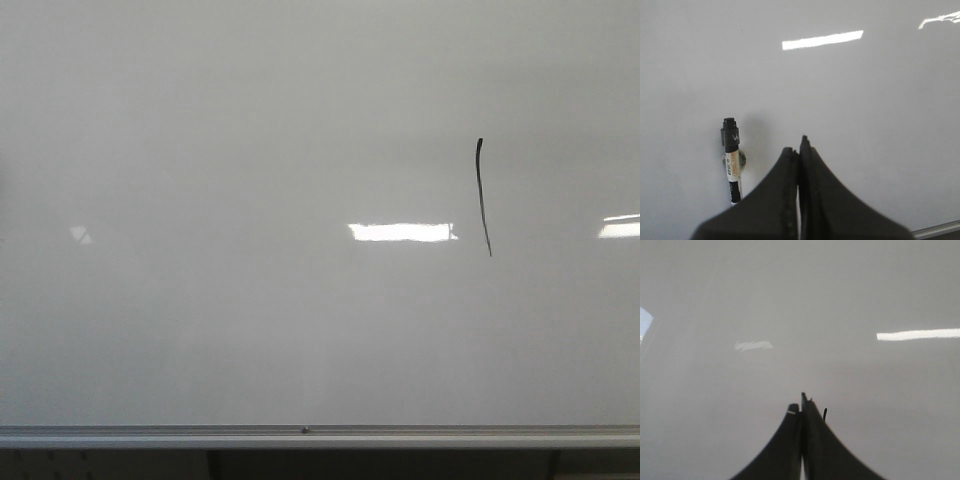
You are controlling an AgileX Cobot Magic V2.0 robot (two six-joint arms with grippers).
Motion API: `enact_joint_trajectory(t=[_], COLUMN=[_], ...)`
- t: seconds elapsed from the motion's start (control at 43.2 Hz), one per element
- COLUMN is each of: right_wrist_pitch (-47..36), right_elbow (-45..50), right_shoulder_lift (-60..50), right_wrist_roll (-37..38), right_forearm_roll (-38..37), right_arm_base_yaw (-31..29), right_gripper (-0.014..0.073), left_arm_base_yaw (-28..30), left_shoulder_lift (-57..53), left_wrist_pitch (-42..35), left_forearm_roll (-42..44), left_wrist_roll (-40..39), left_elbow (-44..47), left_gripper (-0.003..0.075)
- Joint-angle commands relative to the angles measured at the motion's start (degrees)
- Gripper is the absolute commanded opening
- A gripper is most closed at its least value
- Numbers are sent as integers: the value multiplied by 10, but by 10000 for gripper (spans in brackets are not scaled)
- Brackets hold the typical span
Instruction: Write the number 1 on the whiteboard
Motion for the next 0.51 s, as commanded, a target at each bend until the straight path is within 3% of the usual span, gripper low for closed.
enact_joint_trajectory(t=[0.0, 0.486], right_wrist_pitch=[-24, -20], right_elbow=[-15, -15], right_shoulder_lift=[0, 1], right_wrist_roll=[-3, -3], right_forearm_roll=[6, 6], right_arm_base_yaw=[-4, -4], right_gripper=[-61, -61], left_arm_base_yaw=[-4, -4], left_shoulder_lift=[-3, -3], left_wrist_pitch=[-39, -39], left_forearm_roll=[-10, -10], left_wrist_roll=[-5, -5], left_elbow=[-14, -14], left_gripper=[-20, -20])
